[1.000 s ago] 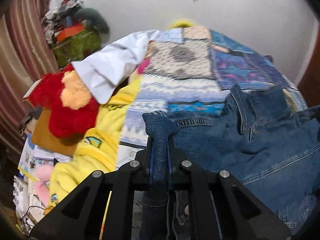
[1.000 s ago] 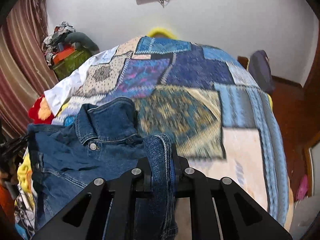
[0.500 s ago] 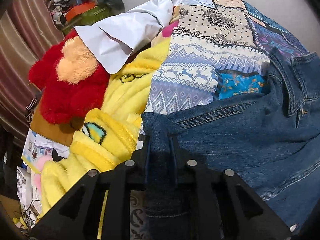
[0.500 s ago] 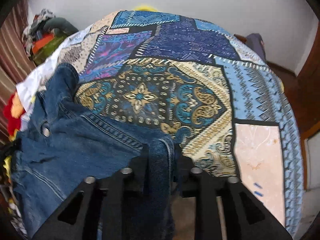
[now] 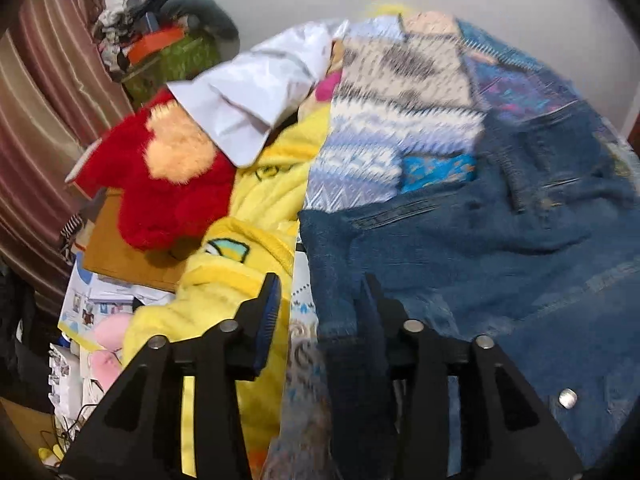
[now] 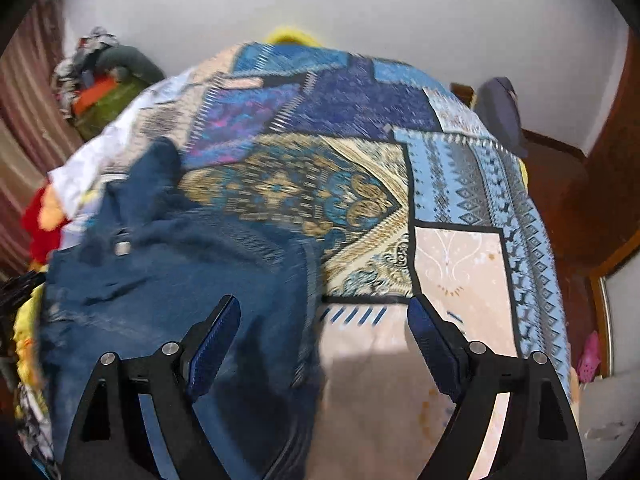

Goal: Fold large clothes
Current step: 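Lower the jacket onto the quilt and open both tools, then grasp the jacket's hem with the left tool while the right tool grasps the hem too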

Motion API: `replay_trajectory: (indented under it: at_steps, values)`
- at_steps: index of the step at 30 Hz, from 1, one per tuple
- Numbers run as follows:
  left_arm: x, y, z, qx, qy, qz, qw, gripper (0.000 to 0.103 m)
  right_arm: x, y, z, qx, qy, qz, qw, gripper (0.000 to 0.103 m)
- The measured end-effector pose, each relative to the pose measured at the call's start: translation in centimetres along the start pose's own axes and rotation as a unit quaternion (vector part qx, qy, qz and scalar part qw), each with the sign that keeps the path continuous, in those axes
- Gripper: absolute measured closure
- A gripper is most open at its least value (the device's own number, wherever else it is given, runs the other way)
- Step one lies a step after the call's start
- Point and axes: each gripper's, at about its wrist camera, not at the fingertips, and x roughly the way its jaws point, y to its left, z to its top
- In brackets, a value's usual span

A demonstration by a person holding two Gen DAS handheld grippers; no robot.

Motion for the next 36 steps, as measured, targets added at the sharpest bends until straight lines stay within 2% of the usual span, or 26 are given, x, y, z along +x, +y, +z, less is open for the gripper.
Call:
replay_trajectory:
  at_steps: [1, 6, 7, 9, 11, 13, 16, 20, 27, 32, 36]
  values:
    - [-1.5, 0.0, -0.2, 0.001, -0.014, -0.004, 0.9999, 0.052, -1.0, 0.3, -0.1, -0.004, -0.006, 0.004, 1.0, 0.019]
    - [-8.5, -0.2, -1.1, 0.01, -0.064, -0.023, 0.9976, 0.046, -8.2, 3.0, -1.1, -0.024, -0.044, 0.032, 0.998, 0.017]
    - [-10.0, -0.2, -1.4, 0.009, -0.072, -0.03, 0.997, 0.043, -9.4, 3.5, -1.4, -0.026, -0.05, 0.036, 0.998, 0.014]
    - [-12.4, -0.1, -2.0, 0.004, -0.082, -0.041, 0.9958, 0.034, -12.1, 4.4, -2.3, -0.029, -0.064, 0.043, 0.997, 0.007]
    - [-14.3, 0.1, -2.8, 0.003, -0.09, -0.051, 0.9946, 0.025, -14.2, 5.3, -3.4, -0.029, -0.073, 0.051, 0.996, 0.005]
    - [-16.1, 0.2, -3.9, 0.007, -0.092, -0.064, 0.9937, 0.01, -15.7, 6.0, -4.6, -0.026, -0.073, 0.056, 0.995, 0.002]
    - [-17.8, 0.6, -5.9, 0.006, -0.093, -0.079, 0.9925, 0.009, -17.4, 6.6, -6.9, -0.015, -0.069, 0.072, 0.995, 0.001]
    - [-18.0, 1.2, -8.9, 0.005, -0.07, -0.086, 0.9938, 0.009, -17.9, 6.9, -10.3, -0.007, -0.046, 0.092, 0.995, 0.001]
    - [-14.0, 2.1, -16.1, -0.015, 0.017, -0.102, 0.9946, 0.009, -15.4, 6.3, -16.5, 0.016, 0.026, 0.095, 0.995, 0.001]
    - [-10.3, 2.2, -21.3, -0.045, 0.091, -0.119, 0.9877, 0.009, -13.2, 4.4, -20.5, 0.063, 0.083, 0.107, 0.989, 0.001]
    - [-8.4, 2.0, -24.4, -0.068, 0.132, -0.138, 0.9792, 0.009, -12.8, 3.7, -22.6, 0.082, 0.098, 0.111, 0.986, 0.003]
